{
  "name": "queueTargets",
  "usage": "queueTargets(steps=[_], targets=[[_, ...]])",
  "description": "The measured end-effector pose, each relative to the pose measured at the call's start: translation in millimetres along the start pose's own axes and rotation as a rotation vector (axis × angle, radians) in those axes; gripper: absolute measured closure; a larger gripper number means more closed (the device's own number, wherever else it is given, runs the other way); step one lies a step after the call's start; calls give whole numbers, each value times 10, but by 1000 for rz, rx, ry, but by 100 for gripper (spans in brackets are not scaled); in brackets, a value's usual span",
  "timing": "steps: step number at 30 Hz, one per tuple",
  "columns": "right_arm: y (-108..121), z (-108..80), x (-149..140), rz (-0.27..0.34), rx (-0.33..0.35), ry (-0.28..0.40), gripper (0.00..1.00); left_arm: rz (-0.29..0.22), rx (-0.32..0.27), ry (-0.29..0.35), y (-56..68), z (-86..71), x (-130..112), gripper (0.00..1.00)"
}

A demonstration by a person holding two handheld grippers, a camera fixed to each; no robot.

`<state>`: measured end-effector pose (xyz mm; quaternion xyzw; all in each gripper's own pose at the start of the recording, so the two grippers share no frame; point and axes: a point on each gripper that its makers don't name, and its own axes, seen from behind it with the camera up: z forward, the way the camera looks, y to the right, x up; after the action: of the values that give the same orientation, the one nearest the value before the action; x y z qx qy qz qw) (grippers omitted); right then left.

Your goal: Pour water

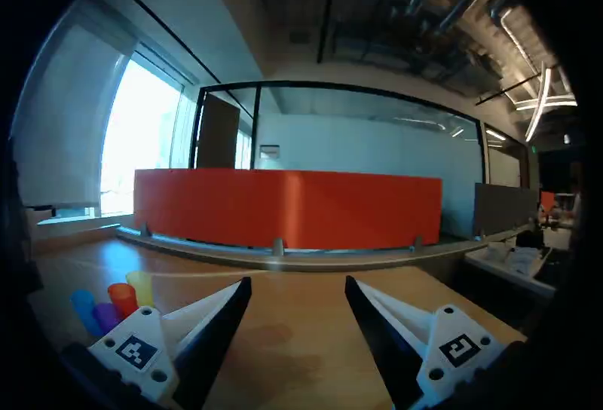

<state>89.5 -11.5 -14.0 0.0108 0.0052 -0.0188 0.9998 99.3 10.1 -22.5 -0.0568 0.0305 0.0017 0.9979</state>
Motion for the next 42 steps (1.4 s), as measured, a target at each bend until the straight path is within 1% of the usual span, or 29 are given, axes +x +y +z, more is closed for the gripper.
queueTargets(steps=[4,6,9,12,18,24,27,30,33,42], targets=[[9,-25,-35,16,-23,-17,4,40,-10,10,43,-30,-32,12],[-5,-40,-43,20,-21,-17,4,65,-6,16,48,-46,-55,12],[9,-33,-72,19,-28,-25,3,85,13,22,26,-45,-99,12],[57,-7,-106,18,-45,-37,3,74,32,29,-2,-37,-158,12],[76,16,-123,13,-59,-51,3,8,38,36,-55,-13,-305,12],[24,52,-72,27,-57,-58,3,-2,76,29,-155,17,-449,12],[-2,72,-50,17,-53,-56,3,-12,89,29,-178,27,-498,12],[-3,93,-65,2,-58,-63,3,-29,97,35,-188,32,-519,12],[-12,93,-57,-4,-57,-68,3,-42,93,32,-169,34,-559,12],[-18,74,-58,15,-50,-70,3,-38,96,14,-137,61,-681,12]])
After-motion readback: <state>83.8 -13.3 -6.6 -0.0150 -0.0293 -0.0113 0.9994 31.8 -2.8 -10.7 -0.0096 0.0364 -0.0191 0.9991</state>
